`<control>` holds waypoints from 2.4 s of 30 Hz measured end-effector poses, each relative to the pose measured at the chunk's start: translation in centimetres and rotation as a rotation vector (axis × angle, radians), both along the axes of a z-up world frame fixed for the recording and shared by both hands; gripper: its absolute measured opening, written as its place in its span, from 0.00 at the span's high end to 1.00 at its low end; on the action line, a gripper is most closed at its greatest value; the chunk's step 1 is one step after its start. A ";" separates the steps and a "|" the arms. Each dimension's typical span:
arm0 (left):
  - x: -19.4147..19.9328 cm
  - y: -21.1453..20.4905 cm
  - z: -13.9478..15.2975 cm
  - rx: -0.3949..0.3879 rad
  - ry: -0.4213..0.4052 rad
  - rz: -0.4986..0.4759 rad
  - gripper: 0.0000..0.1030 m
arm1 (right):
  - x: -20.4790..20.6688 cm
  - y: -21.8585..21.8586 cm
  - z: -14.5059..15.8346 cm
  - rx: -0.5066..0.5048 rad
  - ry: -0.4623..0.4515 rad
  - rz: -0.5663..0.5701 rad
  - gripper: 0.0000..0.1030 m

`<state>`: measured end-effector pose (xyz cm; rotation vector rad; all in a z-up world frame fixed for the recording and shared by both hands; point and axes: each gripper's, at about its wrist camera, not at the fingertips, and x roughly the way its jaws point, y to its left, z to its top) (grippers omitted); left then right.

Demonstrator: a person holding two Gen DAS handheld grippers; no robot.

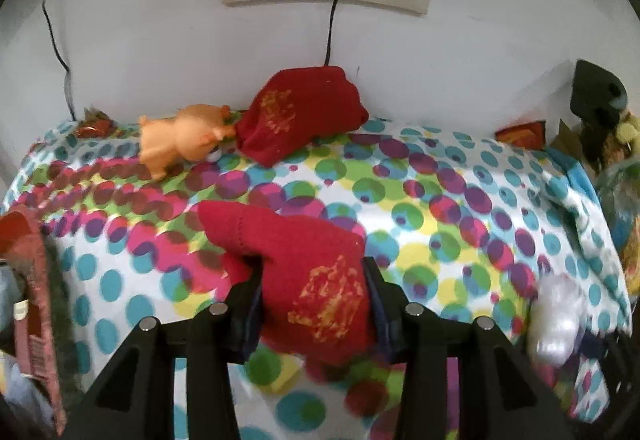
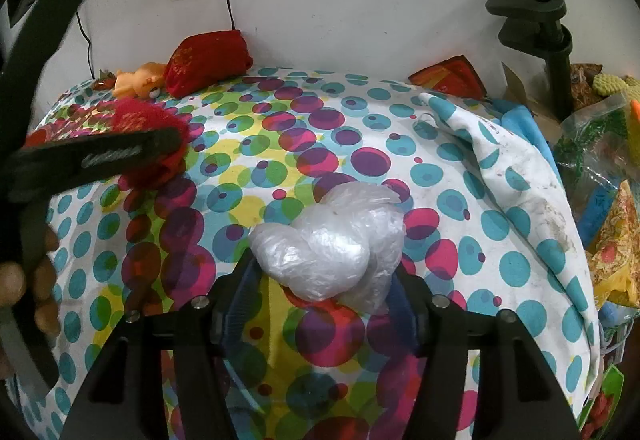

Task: Organize objects
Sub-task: 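Carry the red pouch with the left gripper over the red tray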

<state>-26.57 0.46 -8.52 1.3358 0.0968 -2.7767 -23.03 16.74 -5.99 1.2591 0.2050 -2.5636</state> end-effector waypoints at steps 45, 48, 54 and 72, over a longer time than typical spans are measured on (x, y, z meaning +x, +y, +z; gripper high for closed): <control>21.9 -23.3 7.0 -0.051 -0.001 0.211 0.57 | -0.4 0.1 0.1 0.002 -0.003 -0.014 0.37; 22.0 -25.1 7.1 -0.034 -0.007 0.234 0.57 | -0.4 0.0 0.1 0.001 -0.003 -0.014 0.37; 21.4 -27.2 6.7 -0.053 -0.003 0.248 0.57 | -0.3 -0.1 0.1 0.003 -0.003 -0.015 0.36; 14.9 -30.3 6.2 -0.046 0.006 0.257 0.57 | -0.4 0.1 0.0 0.006 -0.003 -0.020 0.34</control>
